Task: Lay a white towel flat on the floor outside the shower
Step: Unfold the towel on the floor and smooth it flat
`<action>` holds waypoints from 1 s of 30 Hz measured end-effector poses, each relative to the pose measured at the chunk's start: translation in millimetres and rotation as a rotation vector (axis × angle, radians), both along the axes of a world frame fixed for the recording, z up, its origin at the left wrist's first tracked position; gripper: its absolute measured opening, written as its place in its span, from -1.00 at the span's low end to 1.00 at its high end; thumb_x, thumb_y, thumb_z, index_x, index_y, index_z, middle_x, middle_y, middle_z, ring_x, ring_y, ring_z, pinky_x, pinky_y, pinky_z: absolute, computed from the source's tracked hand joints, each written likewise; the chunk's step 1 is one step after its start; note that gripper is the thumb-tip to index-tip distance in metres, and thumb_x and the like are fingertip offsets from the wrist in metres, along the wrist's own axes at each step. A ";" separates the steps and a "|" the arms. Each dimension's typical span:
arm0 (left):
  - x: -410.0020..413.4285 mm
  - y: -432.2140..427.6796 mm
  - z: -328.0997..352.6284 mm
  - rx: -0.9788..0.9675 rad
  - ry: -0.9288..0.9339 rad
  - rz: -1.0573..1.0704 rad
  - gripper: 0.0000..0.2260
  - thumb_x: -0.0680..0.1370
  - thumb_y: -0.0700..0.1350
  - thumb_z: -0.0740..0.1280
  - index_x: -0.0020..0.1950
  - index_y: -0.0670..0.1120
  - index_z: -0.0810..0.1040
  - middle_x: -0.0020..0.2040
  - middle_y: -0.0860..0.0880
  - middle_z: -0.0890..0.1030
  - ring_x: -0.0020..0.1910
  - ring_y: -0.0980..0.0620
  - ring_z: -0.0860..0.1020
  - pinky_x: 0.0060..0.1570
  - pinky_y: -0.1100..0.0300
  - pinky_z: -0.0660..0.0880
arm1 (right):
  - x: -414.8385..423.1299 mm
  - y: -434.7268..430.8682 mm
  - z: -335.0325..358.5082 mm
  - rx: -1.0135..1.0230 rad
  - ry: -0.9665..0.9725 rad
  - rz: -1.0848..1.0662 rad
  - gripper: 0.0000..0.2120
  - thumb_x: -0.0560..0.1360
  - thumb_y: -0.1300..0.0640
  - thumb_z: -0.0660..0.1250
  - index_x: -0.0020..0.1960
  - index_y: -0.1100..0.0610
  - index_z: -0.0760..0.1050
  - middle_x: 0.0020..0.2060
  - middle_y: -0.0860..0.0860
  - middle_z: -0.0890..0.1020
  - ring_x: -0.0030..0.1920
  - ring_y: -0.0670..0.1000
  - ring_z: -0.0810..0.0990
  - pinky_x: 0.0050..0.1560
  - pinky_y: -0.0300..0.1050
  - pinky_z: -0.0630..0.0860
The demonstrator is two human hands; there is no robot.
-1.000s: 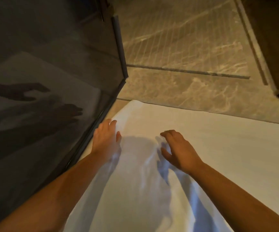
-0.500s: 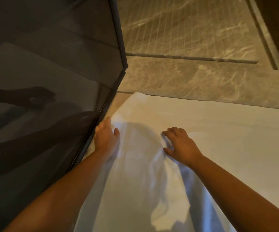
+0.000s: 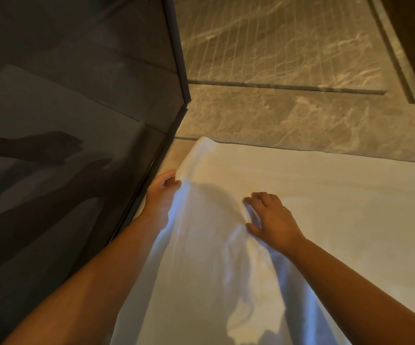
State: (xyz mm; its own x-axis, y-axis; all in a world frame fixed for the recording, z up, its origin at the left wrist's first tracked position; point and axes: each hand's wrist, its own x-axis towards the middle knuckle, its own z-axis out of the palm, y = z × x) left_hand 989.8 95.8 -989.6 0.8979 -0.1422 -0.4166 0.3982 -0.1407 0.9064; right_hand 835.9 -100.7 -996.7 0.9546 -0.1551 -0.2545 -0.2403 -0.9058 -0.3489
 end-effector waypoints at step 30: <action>20.0 12.3 8.2 0.376 -0.407 -0.175 -0.64 0.48 -0.40 0.23 0.19 -0.09 0.53 0.18 -0.03 0.50 -0.03 0.12 0.50 -0.18 0.49 0.40 | -3.5 -5.9 -11.2 0.010 -0.064 -0.033 -0.51 0.42 -0.07 0.34 0.32 0.00 0.37 0.38 0.01 0.34 0.37 0.06 0.26 0.15 -0.03 0.39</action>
